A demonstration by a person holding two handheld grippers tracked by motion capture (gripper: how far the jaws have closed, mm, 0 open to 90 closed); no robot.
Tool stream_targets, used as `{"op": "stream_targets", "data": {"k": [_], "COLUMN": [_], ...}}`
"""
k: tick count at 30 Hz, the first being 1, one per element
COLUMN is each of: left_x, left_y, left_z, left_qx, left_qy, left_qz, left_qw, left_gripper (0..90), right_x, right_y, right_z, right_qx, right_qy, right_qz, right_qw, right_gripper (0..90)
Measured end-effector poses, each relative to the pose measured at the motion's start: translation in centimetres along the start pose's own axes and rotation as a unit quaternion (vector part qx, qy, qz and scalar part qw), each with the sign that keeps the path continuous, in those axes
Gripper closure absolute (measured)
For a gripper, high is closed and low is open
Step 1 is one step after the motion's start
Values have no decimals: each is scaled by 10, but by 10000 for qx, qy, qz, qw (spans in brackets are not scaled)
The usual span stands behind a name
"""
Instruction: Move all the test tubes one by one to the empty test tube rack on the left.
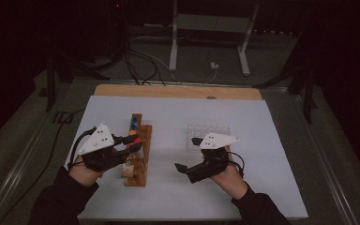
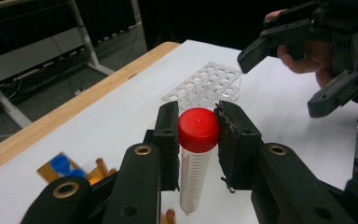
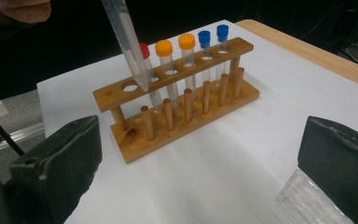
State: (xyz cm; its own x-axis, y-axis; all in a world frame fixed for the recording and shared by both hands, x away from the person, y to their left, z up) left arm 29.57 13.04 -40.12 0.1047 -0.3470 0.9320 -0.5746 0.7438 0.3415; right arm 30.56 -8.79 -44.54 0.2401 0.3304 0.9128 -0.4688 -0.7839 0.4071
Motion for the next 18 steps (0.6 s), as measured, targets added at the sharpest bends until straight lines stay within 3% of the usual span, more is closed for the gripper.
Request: {"op": "stream_targets", "data": {"k": [9, 18], "left_x": [-8, -24], "left_y": [14, 17], "left_z": [-7, -11], "left_qx": [192, 298], "left_qy": [89, 161], "left_qz": [-13, -191], "left_qw": [9998, 9992], "left_gripper": [720, 719], "right_x": [-1, -1], "right_y": [-1, 0], "right_z": [-1, -2], "right_qx": [-4, -13], "right_qy": [41, 90], "right_qz": [0, 15], "right_qw": [10000, 10000], "right_gripper": [0, 0]}}
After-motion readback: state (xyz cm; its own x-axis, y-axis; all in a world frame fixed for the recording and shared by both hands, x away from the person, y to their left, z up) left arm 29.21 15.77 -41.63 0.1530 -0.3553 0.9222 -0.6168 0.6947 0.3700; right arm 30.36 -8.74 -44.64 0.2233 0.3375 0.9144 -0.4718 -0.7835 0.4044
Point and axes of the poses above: each handheld gripper's, and its own axes: y roughly backward along the jaws, x roughly out of its top, z roughly to its right, the point moved 7 cm from there along -y, roughly forward along the jaws, and after that the axes turned 3 degrees about z, right-handed, at the moved point
